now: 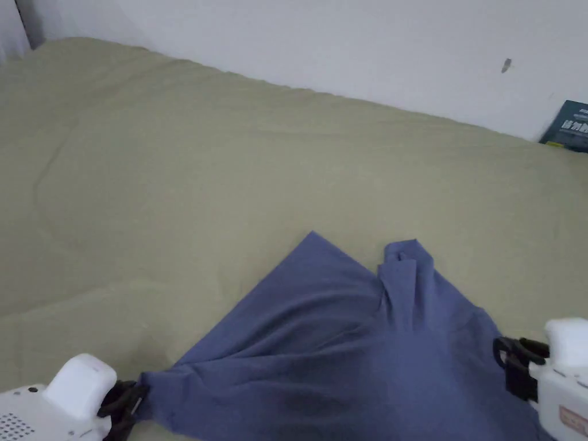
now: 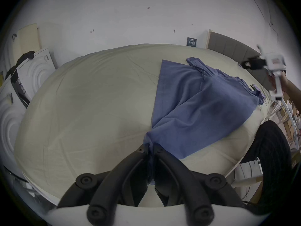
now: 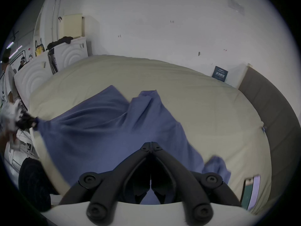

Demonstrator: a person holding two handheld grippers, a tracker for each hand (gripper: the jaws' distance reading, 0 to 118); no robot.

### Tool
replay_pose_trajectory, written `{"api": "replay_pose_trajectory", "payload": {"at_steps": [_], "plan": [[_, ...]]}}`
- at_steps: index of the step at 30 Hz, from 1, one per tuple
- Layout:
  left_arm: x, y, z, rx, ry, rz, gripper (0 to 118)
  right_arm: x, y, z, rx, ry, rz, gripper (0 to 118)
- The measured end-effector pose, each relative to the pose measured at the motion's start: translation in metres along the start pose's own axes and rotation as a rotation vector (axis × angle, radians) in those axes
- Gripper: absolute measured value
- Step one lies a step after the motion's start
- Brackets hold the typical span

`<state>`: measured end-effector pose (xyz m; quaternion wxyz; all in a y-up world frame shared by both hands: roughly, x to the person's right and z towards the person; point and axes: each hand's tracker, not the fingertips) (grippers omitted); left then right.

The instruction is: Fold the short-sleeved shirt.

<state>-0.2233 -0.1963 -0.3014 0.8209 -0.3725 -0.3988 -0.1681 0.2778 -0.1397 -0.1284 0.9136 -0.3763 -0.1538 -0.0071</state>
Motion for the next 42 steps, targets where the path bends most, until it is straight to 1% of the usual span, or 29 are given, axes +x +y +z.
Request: {"api": "replay_pose_trajectory", "payload": {"at_steps": [1,2,3,4,5,6,7,8,10,11,12,13,14,15,16,17,18,19,20,21,22,26,28,29,30,32,34,38,42], "plan": [[0.001,-0.001,0.0,0.002,-0.005,0.019,2,0.01,0.013,-0.022,-0.021,0.012,0.001,1],[0.001,-0.003,-0.001,0.001,-0.012,0.037,2,0.021,0.021,-0.043,-0.026,0.037,0.006,12],[0.003,-0.004,-0.001,0.01,-0.001,0.043,2,0.03,0.027,-0.063,-0.017,0.064,0.002,45],[0.007,-0.006,-0.001,0.027,0.019,0.052,2,0.038,0.032,-0.086,-0.051,0.067,-0.023,92],[0.006,-0.007,-0.001,0.033,0.008,0.059,2,0.044,0.036,-0.108,-0.118,0.042,-0.042,118],[0.005,-0.007,-0.002,0.037,0.006,0.075,2,0.05,0.035,-0.125,-0.169,0.053,-0.057,117],[0.005,-0.007,-0.002,0.035,0.002,0.086,2,0.053,0.033,-0.14,-0.168,0.002,-0.055,117],[0.007,-0.008,-0.001,0.032,0.0,0.088,2,0.055,0.032,-0.154,-0.202,-0.004,-0.073,117],[0.007,-0.008,-0.001,0.032,0.0,0.101,2,0.059,0.027,-0.162,-0.256,-0.053,-0.074,117],[0.007,-0.008,-0.001,0.036,-0.001,0.11,2,0.06,0.023,-0.168,-0.271,-0.059,-0.075,116],[0.006,-0.008,-0.002,0.037,-0.007,0.118,2,0.061,0.02,-0.171,-0.3,-0.063,-0.088,106],[0.005,-0.007,-0.003,0.035,-0.01,0.119,2,0.063,0.017,-0.172,-0.332,-0.056,-0.108,75],[0.006,-0.004,-0.004,0.031,0.0,0.111,2,0.063,0.018,-0.168,-0.314,-0.026,-0.141,49],[0.007,-0.002,-0.004,0.026,0.007,0.104,2,0.065,0.017,-0.162,-0.284,-0.005,-0.176,42],[0.008,0.0,-0.005,0.023,0.011,0.1,2,0.066,0.017,-0.152,-0.24,-0.042,-0.204,42],[0.008,0.002,-0.005,0.024,0.014,0.102,2,0.07,0.017,-0.144,-0.235,0.073,-0.271,10],[0.007,0.005,-0.005,0.023,0.002,0.111,2,0.069,0.019,-0.136,-0.238,0.141,-0.306,2],[0.008,0.009,-0.005,0.025,-0.002,0.118,2,0.064,0.021,-0.124,-0.22,0.088,-0.256,2],[0.01,0.011,-0.003,0.041,0.012,0.119,2,0.06,0.024,-0.112,-0.178,0.081,-0.194,2],[0.011,0.015,-0.002,0.059,0.022,0.119,1,0.058,0.029,-0.099,-0.157,0.098,-0.18,2],[0.009,0.019,0.0,0.069,0.016,0.13,1,0.057,0.037,-0.085,-0.144,0.107,-0.189,2],[0.007,0.05,0.02,0.145,0.01,0.186,0,0.057,0.073,-0.01,-0.005,0.139,-0.174,2],[0.005,0.072,0.04,0.219,-0.049,0.234,0,0.059,0.095,0.035,0.063,0.161,-0.163,2],[0.004,0.084,0.049,0.242,-0.065,0.239,0,0.061,0.105,0.058,0.103,0.162,-0.166,2],[0.005,0.101,0.06,0.281,-0.03,0.23,0,0.064,0.116,0.084,0.148,0.179,-0.175,2],[0.002,0.135,0.081,0.346,-0.021,0.226,0,0.077,0.14,0.128,0.225,0.192,-0.204,2],[-0.005,0.172,0.1,0.425,-0.038,0.264,0,0.095,0.166,0.17,0.304,0.169,-0.225,2],[-0.019,0.248,0.127,0.496,-0.063,0.299,0,0.129,0.213,0.237,0.495,0.106,-0.238,2],[-0.027,0.327,0.141,0.554,-0.002,0.274,0,0.168,0.254,0.264,0.673,0.018,-0.242,2]]}}
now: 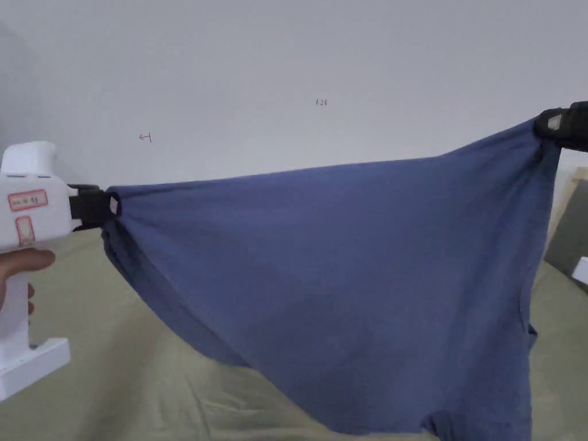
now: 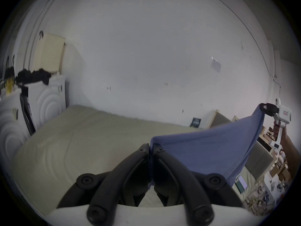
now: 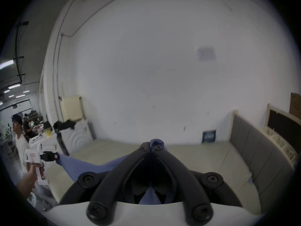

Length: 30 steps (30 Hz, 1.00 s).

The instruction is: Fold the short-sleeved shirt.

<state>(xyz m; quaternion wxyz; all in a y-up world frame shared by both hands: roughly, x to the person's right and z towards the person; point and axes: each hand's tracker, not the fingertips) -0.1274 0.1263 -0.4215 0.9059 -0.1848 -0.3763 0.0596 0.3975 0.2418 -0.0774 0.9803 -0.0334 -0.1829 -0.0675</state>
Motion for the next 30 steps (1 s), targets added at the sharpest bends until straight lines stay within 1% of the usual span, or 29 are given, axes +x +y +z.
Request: {"api": "replay_pose_trajectory", "payload": {"at_steps": [2,3,4,5,7,10,13,15,16,19,22,24,25,27,30], "plan": [[0.005,0.034,-0.016,0.056,-0.041,0.041,0,0.008,0.023,-0.011,0.063,0.001,-0.001,2],[0.011,0.049,-0.023,0.089,-0.043,0.042,0,0.009,0.032,-0.017,0.089,-0.026,0.01,2],[0.018,0.065,-0.03,0.113,-0.04,0.032,0,0.01,0.04,-0.025,0.112,-0.031,0.008,2],[0.021,0.079,-0.04,0.124,-0.031,0.02,0,0.011,0.047,-0.031,0.124,-0.015,-0.001,2],[0.032,0.103,-0.053,0.171,-0.002,-0.016,0,0.008,0.058,-0.043,0.146,-0.026,0.006,2],[0.037,0.125,-0.073,0.223,0.023,-0.028,0,0.008,0.063,-0.061,0.152,-0.039,0.008,2],[0.04,0.127,-0.091,0.235,0.044,-0.03,0,0.015,0.05,-0.077,0.15,-0.047,-0.016,2],[0.035,0.113,-0.106,0.238,0.054,-0.025,0,0.018,0.032,-0.087,0.134,-0.053,-0.043,2],[0.032,0.099,-0.116,0.236,0.052,-0.011,0,0.045,0.021,-0.106,0.117,-0.054,-0.066,2],[0.024,0.055,-0.138,0.201,0.068,0.007,0,0.054,-0.02,-0.117,0.097,-0.049,-0.104,2],[0.014,0.013,-0.147,0.197,0.078,0.041,0,0.062,-0.05,-0.118,0.097,-0.051,-0.117,2],[0.007,-0.007,-0.144,0.205,0.067,0.073,0,0.063,-0.063,-0.107,0.112,-0.037,-0.143,2],[0.006,-0.017,-0.139,0.206,0.066,0.074,0,0.064,-0.071,-0.1,0.127,-0.025,-0.169,2],[0.004,-0.033,-0.125,0.199,0.053,0.08,0,0.064,-0.085,-0.08,0.137,-0.017,-0.192,2],[0.007,-0.066,-0.091,0.159,0.036,0.058,0,0.056,-0.116,-0.032,0.129,-0.01,-0.237,2]]}}
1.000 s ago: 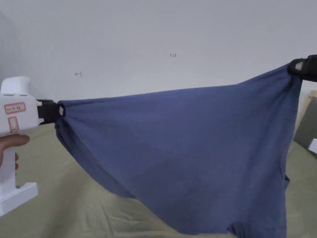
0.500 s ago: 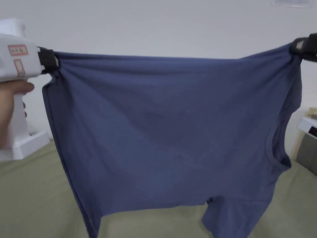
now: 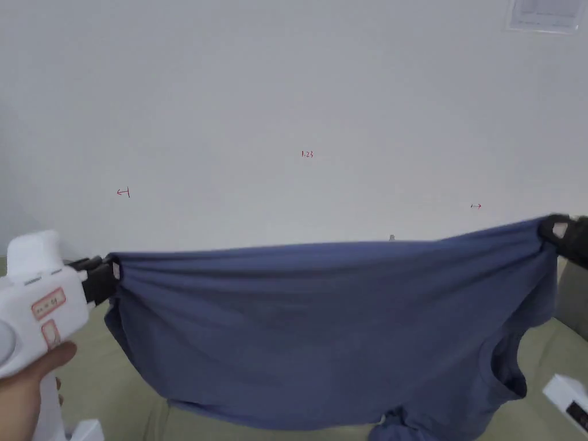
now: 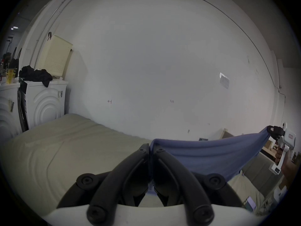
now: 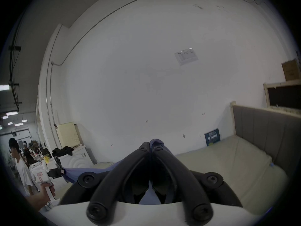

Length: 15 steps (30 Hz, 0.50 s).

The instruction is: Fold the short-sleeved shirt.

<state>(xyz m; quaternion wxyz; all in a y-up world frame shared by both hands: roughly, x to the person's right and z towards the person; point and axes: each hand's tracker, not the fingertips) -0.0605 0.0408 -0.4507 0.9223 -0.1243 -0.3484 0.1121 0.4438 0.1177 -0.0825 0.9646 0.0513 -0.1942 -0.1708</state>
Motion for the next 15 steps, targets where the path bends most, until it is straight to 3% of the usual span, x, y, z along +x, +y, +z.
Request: {"api": "replay_pose_trajectory", "payload": {"at_steps": [3,8,10,13,15], "plan": [[-0.004,-0.04,0.048,-0.093,-0.019,-0.023,0,-0.001,-0.046,0.065,-0.081,-0.058,-0.05,2],[0.0,-0.14,0.146,-0.28,0.012,-0.238,0,0.004,-0.152,0.177,-0.303,-0.14,-0.022,2],[-0.004,-0.187,0.175,-0.373,0.031,-0.265,0,0.016,-0.205,0.214,-0.425,-0.203,0.032,2],[-0.013,-0.26,0.206,-0.52,0.072,-0.358,0,0.025,-0.292,0.263,-0.616,-0.308,0.175,2],[-0.02,-0.296,0.219,-0.625,0.094,-0.356,0,0.031,-0.337,0.287,-0.697,-0.364,0.187,2]]}}
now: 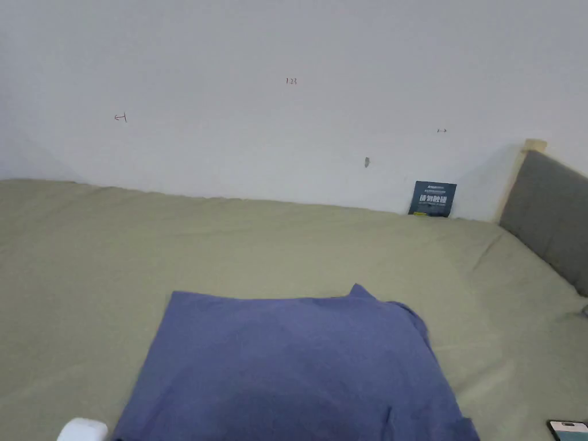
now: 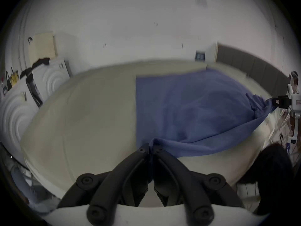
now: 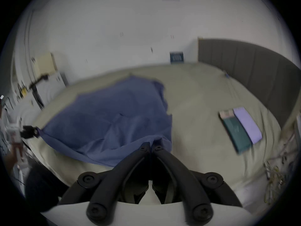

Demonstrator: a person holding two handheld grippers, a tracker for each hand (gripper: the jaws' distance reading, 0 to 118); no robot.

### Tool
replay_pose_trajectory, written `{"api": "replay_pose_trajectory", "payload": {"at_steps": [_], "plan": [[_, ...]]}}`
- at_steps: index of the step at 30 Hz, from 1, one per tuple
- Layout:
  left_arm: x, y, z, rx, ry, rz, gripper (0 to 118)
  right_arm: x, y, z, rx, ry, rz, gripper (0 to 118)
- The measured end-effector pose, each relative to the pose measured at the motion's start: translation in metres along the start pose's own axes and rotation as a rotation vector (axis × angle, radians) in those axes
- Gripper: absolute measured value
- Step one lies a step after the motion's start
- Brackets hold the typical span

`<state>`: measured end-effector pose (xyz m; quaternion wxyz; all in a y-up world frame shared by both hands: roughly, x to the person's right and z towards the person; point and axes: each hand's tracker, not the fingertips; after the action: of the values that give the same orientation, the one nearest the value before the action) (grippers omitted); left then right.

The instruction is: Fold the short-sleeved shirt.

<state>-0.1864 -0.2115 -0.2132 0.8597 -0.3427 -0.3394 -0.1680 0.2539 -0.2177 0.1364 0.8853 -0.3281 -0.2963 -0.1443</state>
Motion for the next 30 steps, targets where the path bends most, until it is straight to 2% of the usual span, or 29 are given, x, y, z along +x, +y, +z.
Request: {"api": "replay_pose_trajectory", "payload": {"at_steps": [2,4,5,6,7,8,9,11,14,16,18,19,20,21,22,23,24,25,27,28,29,30], "plan": [[-0.013,-0.032,-0.022,-0.079,0.001,0.038,0,-0.001,-0.026,-0.003,-0.016,-0.023,-0.013,2],[-0.019,-0.038,-0.016,-0.014,-0.013,0.087,0,-0.002,-0.037,0.004,0.017,-0.04,-0.025,4],[-0.026,-0.039,-0.013,0.022,-0.023,0.122,7,-0.001,-0.037,0.009,0.06,-0.026,-0.049,25],[-0.028,-0.033,-0.008,0.046,-0.032,0.121,27,-0.001,-0.037,0.013,0.077,-0.006,-0.058,63],[-0.028,-0.029,0.001,0.07,0.0,0.064,67,0.001,-0.036,0.021,0.072,0.034,-0.086,102],[-0.029,-0.027,0.01,0.09,0.017,0.033,109,0.002,-0.034,0.027,0.054,0.063,-0.136,118],[-0.025,-0.025,0.029,0.109,-0.012,0.041,112,0.002,-0.034,0.038,0.073,0.079,-0.162,118],[-0.023,-0.025,0.069,0.23,0.012,0.005,112,-0.004,-0.034,0.074,0.202,0.024,-0.04,118],[-0.011,-0.032,0.112,0.278,0.022,-0.004,112,-0.006,-0.015,0.106,0.219,0.077,-0.036,118],[-0.009,-0.039,0.129,0.261,0.016,0.017,112,-0.017,-0.012,0.123,0.24,0.031,-0.028,118],[0.004,-0.043,0.144,0.154,-0.008,0.08,110,-0.018,-0.013,0.134,0.232,0.028,-0.044,109],[0.001,-0.045,0.143,0.108,-0.019,0.123,108,-0.022,-0.017,0.137,0.237,0.034,-0.048,109],[-0.002,-0.048,0.142,0.076,-0.037,0.153,92,-0.023,-0.022,0.141,0.256,0.045,-0.05,82],[-0.002,-0.049,0.136,0.063,-0.042,0.151,48,-0.024,-0.025,0.14,0.25,0.032,-0.043,39],[0.0,-0.049,0.126,0.023,0.033,0.128,0,-0.023,-0.03,0.138,0.239,-0.006,-0.032,2],[-0.003,-0.05,0.121,0.036,0.088,0.108,0,-0.023,-0.035,0.134,0.246,0.003,-0.042,1],[-0.006,-0.049,0.115,-0.007,-0.012,0.107,0,-0.02,-0.038,0.13,0.228,0.017,-0.064,1],[-0.011,-0.048,0.102,-0.043,-0.041,0.135,0,-0.018,-0.039,0.124,0.169,0.025,-0.089,1],[-0.009,-0.043,0.088,-0.044,-0.017,0.105,0,-0.016,-0.042,0.114,0.134,0.004,-0.093,1],[-0.009,-0.04,0.08,-0.064,-0.005,0.07,11,-0.014,-0.043,0.112,0.128,0.008,-0.098,1],[-0.013,-0.037,0.061,-0.098,0.013,0.038,62,-0.013,-0.042,0.111,0.119,0.011,-0.102,1],[-0.014,-0.034,0.048,-0.145,0.014,0.017,101,-0.012,-0.041,0.109,0.114,0.006,-0.1,1]]}}
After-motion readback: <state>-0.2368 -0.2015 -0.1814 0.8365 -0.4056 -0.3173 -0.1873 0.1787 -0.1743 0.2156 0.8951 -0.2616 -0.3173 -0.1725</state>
